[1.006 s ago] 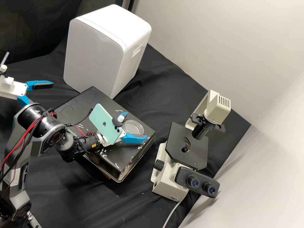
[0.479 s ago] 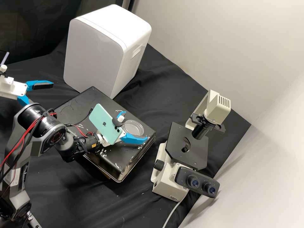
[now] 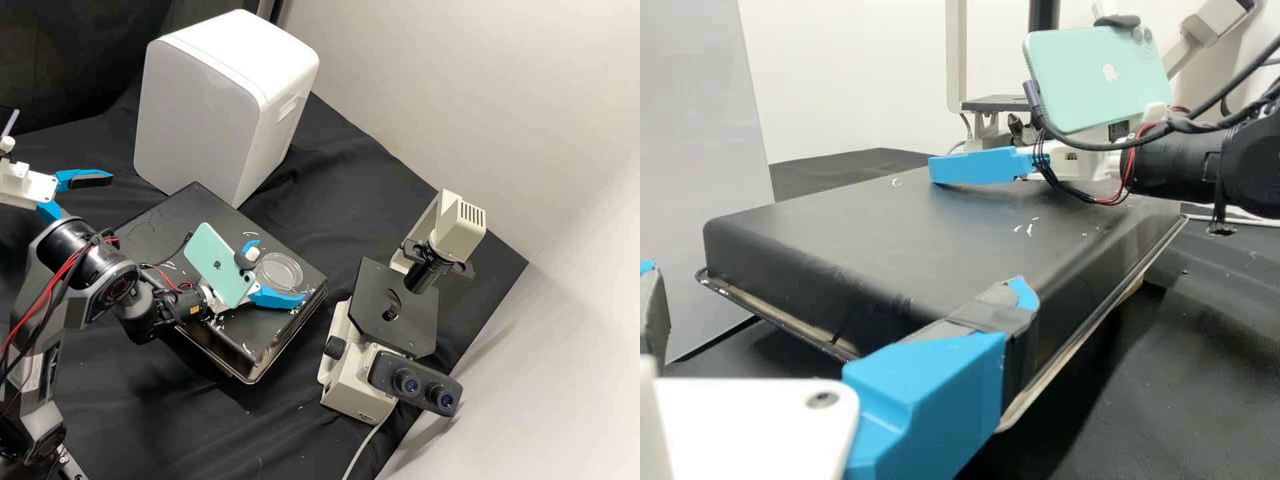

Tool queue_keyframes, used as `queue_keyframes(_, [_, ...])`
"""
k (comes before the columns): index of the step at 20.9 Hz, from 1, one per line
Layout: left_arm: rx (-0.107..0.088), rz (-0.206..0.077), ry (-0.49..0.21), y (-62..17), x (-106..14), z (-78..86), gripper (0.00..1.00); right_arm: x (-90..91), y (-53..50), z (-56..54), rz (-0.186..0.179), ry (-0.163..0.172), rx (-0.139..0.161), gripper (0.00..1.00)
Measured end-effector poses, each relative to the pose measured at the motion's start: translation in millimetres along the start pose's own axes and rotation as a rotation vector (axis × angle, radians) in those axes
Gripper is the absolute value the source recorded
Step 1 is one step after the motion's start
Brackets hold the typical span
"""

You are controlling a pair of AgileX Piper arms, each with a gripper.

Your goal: Place the petri dish on the microscope

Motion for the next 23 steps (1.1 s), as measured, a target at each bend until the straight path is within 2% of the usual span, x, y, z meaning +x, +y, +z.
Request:
queue_keyframes(8, [0.0,0.0,0.0,0.0,0.0,0.0,1.0,0.0,0.0,0.0,0.0,0.0,0.0,1.0])
queue_keyframes(9, [0.0,0.0,0.0,0.0,0.0,0.0,1.0,0.0,-0.1,-0.1,-0.001,0.001,0.005,0.0])
queue_keyframes(11, [0.0,0.0,0.0,0.0,0.0,0.0,1.0,0.0,-0.3,-0.4,-0.003,0.004,0.005,0.0])
queue_keyframes(15, [0.0,0.0,0.0,0.0,0.0,0.0,1.0,0.0,-0.4,-0.5,-0.005,0.006,0.027,0.0])
queue_keyframes(23, [0.0,0.0,0.0,0.0,0.0,0.0,1.0,0.0,-0.4,-0.5,-0.005,0.006,0.025,0.0])
